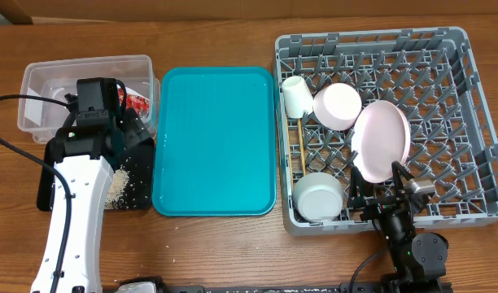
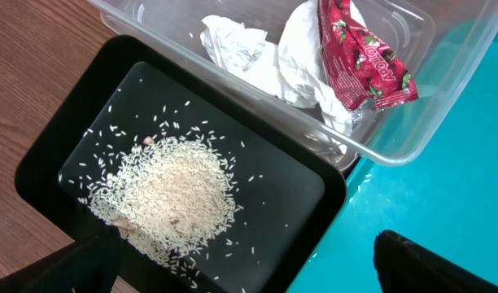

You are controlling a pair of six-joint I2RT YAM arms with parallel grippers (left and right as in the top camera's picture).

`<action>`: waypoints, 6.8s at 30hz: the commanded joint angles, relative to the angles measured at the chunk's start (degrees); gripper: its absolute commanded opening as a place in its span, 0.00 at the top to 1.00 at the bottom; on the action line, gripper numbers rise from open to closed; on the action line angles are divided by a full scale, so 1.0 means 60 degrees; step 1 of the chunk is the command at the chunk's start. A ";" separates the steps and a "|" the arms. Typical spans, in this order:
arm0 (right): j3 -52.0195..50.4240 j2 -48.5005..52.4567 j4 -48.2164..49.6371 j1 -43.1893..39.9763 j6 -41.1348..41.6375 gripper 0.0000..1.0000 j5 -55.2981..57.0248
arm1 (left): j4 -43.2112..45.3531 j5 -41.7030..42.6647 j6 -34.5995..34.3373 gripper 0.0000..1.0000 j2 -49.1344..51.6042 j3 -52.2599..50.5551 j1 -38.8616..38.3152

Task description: Sort waste into correct bins and load items into the dishwasher

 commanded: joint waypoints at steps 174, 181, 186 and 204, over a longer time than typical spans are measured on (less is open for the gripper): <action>-0.0102 -0.0062 -0.0051 -0.0149 -0.0066 0.00 0.0444 | 1.0309 0.2645 0.5242 0.00 -1.3187 -1.1358 -0.0470; -0.0102 -0.0062 -0.0051 -0.0153 -0.0066 0.00 0.0444 | 0.9785 0.1545 0.3818 0.00 -1.3187 -1.1358 -0.0470; -0.0102 -0.0062 -0.0051 -0.0153 -0.0066 0.00 0.0444 | 0.8127 0.1443 0.3687 0.00 -1.3187 -1.1358 -0.0470; -0.0102 -0.0062 -0.0051 -0.0149 -0.0066 0.00 0.0444 | 0.8043 0.1523 0.3351 0.00 -1.3180 -1.1355 -0.0470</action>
